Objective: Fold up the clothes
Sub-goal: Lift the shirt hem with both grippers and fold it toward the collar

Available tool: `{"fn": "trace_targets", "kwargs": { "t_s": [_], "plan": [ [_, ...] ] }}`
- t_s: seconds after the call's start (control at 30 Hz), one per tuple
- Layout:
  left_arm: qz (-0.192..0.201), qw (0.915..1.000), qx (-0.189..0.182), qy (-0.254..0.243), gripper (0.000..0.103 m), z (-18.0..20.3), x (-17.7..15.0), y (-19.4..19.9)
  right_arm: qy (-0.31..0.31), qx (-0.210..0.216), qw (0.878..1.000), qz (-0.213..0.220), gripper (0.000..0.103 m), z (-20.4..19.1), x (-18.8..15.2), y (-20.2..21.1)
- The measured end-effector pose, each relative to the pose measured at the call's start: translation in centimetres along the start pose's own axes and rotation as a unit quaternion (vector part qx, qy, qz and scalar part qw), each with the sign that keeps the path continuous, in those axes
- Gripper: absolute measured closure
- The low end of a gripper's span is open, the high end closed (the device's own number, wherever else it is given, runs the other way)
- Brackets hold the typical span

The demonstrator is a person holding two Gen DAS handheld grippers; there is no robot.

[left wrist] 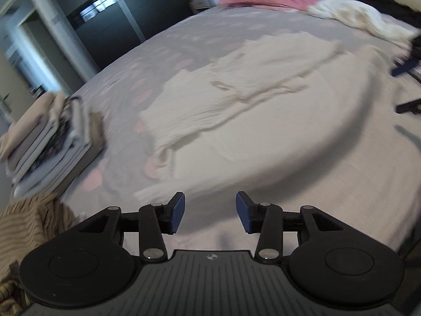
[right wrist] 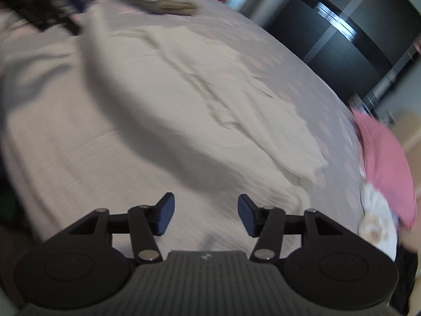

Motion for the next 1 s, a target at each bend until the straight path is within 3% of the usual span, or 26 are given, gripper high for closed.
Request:
{"fn": "trace_targets", "kwargs": {
  "t_s": [0.17, 0.33, 0.47, 0.6, 1.0],
  "plan": [
    [0.007, 0.9916, -0.074, -0.106, 0.057, 5.2, -1.0, 0.8, 0.101, 0.055, 0.993, 0.021, 0.044, -4.0, -0.4, 1.4],
    [0.003, 0.9763, -0.132, -0.171, 0.048, 9.1, -2.5, 1.3, 0.192, 0.102, 0.975, 0.038, 0.044, -7.5, -0.9, 2.8],
    [-0.006, 0.9636, -0.161, -0.214, 0.045, 11.4, -4.0, 1.6, 0.23, 0.128, 0.964, 0.046, 0.043, -9.3, -1.0, 3.4],
    [-0.028, 0.956, -0.152, -0.25, 0.042, 12.1, -5.4, 0.8, 0.261, 0.129, 0.956, 0.022, 0.043, -10.1, -2.2, 2.9],
    [-0.066, 0.9619, -0.127, -0.233, 0.033, 9.1, -6.6, 0.7, 0.265, 0.086, 0.959, -0.041, 0.034, -7.6, -5.8, 3.2]
  ]
}}
Point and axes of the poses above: each gripper's, at about its wrist camera, not at the fingertips, and y roughly against the way its jaws point, z to its right, x to its top, the point moved 9 cm from there along -y, roughly the way its jaws point, and after that the axes turned 6 degrees about z, right-handed, at the moved point
